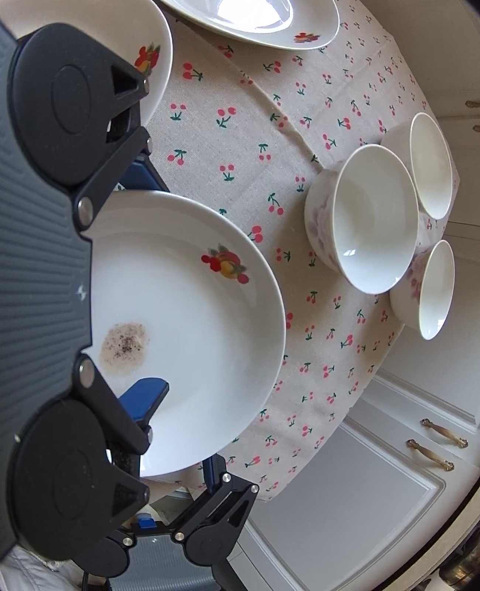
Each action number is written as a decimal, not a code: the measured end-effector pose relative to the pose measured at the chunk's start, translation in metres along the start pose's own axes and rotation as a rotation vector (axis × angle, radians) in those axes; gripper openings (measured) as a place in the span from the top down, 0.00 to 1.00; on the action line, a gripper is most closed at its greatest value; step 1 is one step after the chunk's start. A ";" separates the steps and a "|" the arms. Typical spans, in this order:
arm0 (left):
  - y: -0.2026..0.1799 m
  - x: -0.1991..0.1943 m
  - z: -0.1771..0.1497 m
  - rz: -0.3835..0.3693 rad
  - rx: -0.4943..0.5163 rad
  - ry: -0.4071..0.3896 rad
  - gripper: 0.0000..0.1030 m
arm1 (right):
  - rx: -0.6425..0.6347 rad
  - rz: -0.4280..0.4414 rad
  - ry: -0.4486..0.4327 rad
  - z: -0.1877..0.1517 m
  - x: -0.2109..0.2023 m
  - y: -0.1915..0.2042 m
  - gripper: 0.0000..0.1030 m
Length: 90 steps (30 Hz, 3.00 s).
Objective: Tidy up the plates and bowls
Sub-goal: 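Lift the stained plate with the left gripper and carry it toward the other white plate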
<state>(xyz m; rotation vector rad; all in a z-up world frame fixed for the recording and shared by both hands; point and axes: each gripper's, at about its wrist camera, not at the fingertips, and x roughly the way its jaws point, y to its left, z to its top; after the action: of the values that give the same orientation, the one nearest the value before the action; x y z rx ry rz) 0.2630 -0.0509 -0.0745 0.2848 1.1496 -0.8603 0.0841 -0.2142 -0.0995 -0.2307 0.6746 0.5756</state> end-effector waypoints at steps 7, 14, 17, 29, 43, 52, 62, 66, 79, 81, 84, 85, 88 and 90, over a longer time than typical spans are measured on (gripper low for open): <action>0.001 -0.001 0.000 -0.003 -0.014 -0.011 0.07 | -0.021 0.000 -0.005 0.002 0.000 0.003 0.00; -0.003 0.000 0.004 -0.013 -0.004 -0.028 0.07 | -0.026 -0.011 0.006 0.003 -0.004 -0.002 0.00; -0.004 0.002 0.006 -0.029 0.002 -0.021 0.07 | -0.040 -0.025 0.008 0.002 -0.008 -0.006 0.00; 0.002 0.009 0.015 -0.061 0.005 0.017 0.07 | -0.032 -0.005 0.014 0.003 -0.003 -0.008 0.00; 0.002 0.010 0.015 -0.068 0.010 0.011 0.07 | -0.039 -0.008 0.033 0.006 -0.002 -0.008 0.00; 0.002 0.002 0.012 -0.072 -0.002 -0.007 0.07 | -0.051 -0.005 0.038 0.008 -0.003 -0.008 0.00; 0.001 -0.011 0.011 -0.060 -0.012 -0.036 0.07 | -0.044 0.011 0.022 0.009 -0.005 -0.011 0.00; 0.002 -0.019 0.010 -0.049 -0.020 -0.052 0.07 | -0.051 0.019 0.013 0.012 -0.006 -0.011 0.00; 0.023 -0.059 -0.010 0.006 -0.084 -0.121 0.07 | -0.078 0.080 -0.022 0.044 0.006 -0.004 0.00; 0.029 -0.065 -0.015 0.014 -0.103 -0.134 0.07 | -0.093 0.089 -0.024 0.050 0.010 0.001 0.00; 0.039 -0.074 -0.025 0.028 -0.130 -0.150 0.07 | -0.117 0.105 -0.020 0.058 0.019 0.008 0.00; 0.042 -0.076 -0.028 0.031 -0.139 -0.154 0.07 | -0.125 0.112 -0.017 0.061 0.023 0.011 0.00; 0.054 -0.083 -0.038 0.041 -0.169 -0.168 0.07 | -0.143 0.133 -0.008 0.069 0.032 0.017 0.00; 0.061 -0.088 -0.046 0.049 -0.187 -0.177 0.07 | -0.153 0.146 -0.004 0.074 0.039 0.022 0.00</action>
<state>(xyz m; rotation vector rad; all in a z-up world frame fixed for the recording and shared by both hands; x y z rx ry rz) 0.2636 0.0560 -0.0292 0.0807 1.0450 -0.7143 0.1346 -0.1513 -0.0681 -0.3251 0.6475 0.7692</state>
